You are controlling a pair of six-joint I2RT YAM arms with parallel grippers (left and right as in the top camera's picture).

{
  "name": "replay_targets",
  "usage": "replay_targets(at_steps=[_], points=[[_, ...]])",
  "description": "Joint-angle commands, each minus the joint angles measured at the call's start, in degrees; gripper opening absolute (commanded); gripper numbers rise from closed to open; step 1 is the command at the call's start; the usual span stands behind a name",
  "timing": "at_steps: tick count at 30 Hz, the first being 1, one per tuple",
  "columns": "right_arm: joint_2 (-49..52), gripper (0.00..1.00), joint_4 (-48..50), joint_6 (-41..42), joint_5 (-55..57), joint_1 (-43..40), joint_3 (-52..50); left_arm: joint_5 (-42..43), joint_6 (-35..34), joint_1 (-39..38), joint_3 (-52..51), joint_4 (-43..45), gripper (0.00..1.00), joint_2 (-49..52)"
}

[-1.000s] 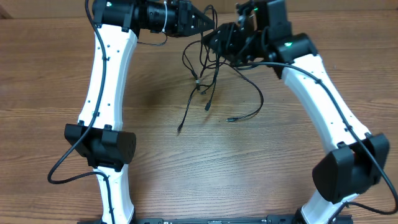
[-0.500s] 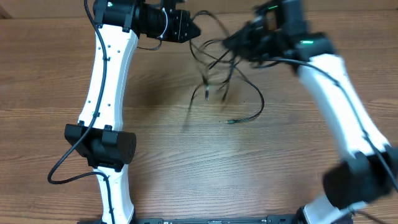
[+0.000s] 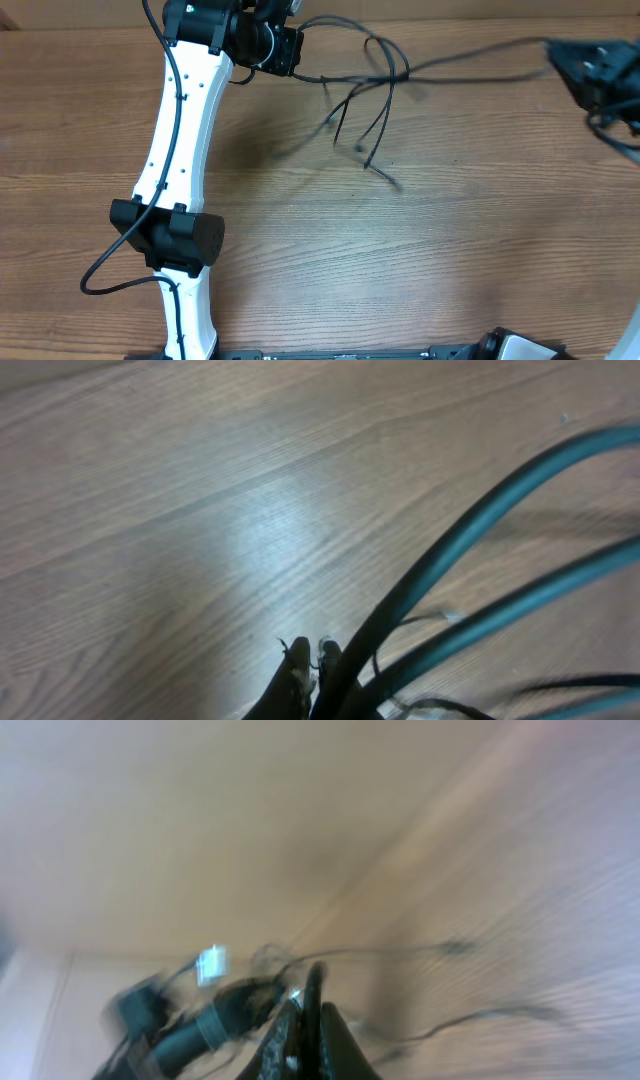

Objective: Untangle cables

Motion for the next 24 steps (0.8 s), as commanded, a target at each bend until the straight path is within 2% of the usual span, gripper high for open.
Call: replay_targets(at_steps=[1, 6, 8, 15, 17, 19, 20, 21, 24], points=[[1.1, 0.04, -5.0, -5.4, 14.0, -4.8, 0.7, -4.0, -0.6, 0.9, 0.9, 0.9, 0.04, -1.2], [2.0, 0.07, -9.0, -11.9, 15.1, -3.1, 0.7, 0.3, -0.6, 0.6, 0.9, 1.3, 0.04, -1.2], [2.5, 0.10, -10.5, -11.6, 22.0, -2.3, 0.7, 1.0, -0.6, 0.6, 1.0, 1.9, 0.04, -1.4], [5.6, 0.10, -13.9, -8.0, 44.2, -3.4, 0.7, 0.8, -0.6, 1.7, 5.2, 1.9, 0.04, -2.9], [6.7, 0.10, -14.0, -8.5, 43.0, -3.3, 0.7, 2.5, -0.7, 1.8, 7.0, 1.8, 0.04, -3.3], [7.5, 0.13, -13.7, -12.1, 37.0, -2.8, 0.7, 5.4, -0.7, 1.8, 8.5, 1.8, 0.04, -3.9], [7.8, 0.19, -13.3, -15.2, 32.2, -2.1, 0.7, 7.2, -0.7, 1.7, 9.2, 1.9, 0.04, -4.3], [7.9, 0.34, -12.8, -19.8, 24.7, -1.0, 0.7, 10.1, -0.7, 1.5, 10.0, 2.2, 0.04, -5.0], [8.0, 0.67, -11.6, -27.5, 9.6, 2.0, 0.7, 16.3, -1.0, 1.4, 11.1, 3.1, 0.04, -6.3]])
